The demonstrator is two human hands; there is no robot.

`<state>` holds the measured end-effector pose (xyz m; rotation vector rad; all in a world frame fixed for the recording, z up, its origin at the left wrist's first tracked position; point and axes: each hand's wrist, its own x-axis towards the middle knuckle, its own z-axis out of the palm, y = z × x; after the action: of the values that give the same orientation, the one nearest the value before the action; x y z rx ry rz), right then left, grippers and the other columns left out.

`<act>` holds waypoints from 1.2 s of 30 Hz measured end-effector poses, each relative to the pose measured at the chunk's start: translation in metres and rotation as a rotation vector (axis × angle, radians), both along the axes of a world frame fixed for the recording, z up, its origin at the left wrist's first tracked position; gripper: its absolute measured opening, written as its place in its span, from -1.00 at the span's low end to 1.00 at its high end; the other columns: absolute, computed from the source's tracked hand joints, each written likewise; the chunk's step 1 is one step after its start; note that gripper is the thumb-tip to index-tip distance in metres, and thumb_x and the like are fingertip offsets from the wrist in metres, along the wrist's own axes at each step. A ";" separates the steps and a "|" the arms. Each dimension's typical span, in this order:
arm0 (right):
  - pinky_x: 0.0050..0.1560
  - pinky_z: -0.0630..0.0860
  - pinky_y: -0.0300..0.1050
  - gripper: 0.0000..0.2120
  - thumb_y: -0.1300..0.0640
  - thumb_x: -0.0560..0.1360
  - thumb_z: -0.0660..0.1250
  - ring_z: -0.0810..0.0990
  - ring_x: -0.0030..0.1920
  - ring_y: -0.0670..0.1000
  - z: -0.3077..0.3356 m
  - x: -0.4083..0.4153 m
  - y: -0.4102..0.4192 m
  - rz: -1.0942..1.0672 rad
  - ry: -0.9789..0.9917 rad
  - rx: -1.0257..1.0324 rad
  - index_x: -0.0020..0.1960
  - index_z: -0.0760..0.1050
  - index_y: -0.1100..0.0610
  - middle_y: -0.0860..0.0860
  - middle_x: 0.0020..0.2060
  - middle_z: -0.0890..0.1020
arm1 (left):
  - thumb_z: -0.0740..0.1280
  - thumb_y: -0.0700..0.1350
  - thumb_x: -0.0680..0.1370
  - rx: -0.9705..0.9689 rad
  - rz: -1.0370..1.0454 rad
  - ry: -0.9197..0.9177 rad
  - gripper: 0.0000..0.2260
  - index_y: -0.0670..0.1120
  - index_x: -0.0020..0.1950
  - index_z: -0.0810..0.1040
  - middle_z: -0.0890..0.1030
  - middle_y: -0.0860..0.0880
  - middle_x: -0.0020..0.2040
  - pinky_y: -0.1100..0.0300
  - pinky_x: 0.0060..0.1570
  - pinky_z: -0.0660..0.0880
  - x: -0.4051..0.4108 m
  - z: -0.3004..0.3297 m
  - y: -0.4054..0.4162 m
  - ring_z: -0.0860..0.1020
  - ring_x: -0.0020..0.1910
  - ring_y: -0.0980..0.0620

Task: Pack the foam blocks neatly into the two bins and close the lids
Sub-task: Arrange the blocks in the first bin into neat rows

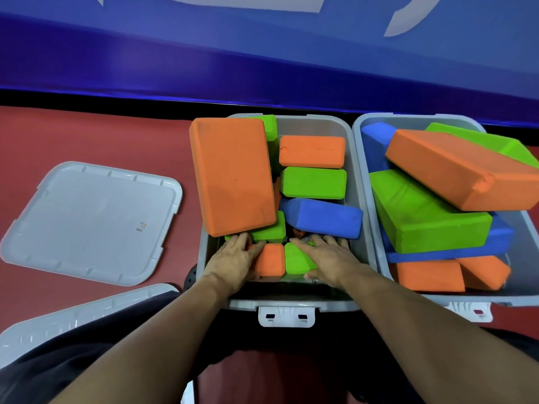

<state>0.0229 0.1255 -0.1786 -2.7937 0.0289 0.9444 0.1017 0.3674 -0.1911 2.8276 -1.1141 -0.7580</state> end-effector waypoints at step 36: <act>0.46 0.18 0.17 -0.11 -0.10 0.52 0.43 0.17 0.52 0.12 0.000 -0.012 0.005 -0.021 -0.008 -0.031 0.61 -0.10 -0.28 -0.03 0.57 0.20 | 0.36 0.22 0.53 0.020 0.068 0.005 -0.24 0.27 0.61 -0.01 0.20 -0.01 0.38 0.02 0.44 0.30 -0.007 -0.001 0.002 0.20 0.41 -0.04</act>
<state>0.0111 0.1306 -0.1787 -2.8194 0.0725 0.9350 0.0950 0.3694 -0.1923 2.8612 -1.0104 -0.7748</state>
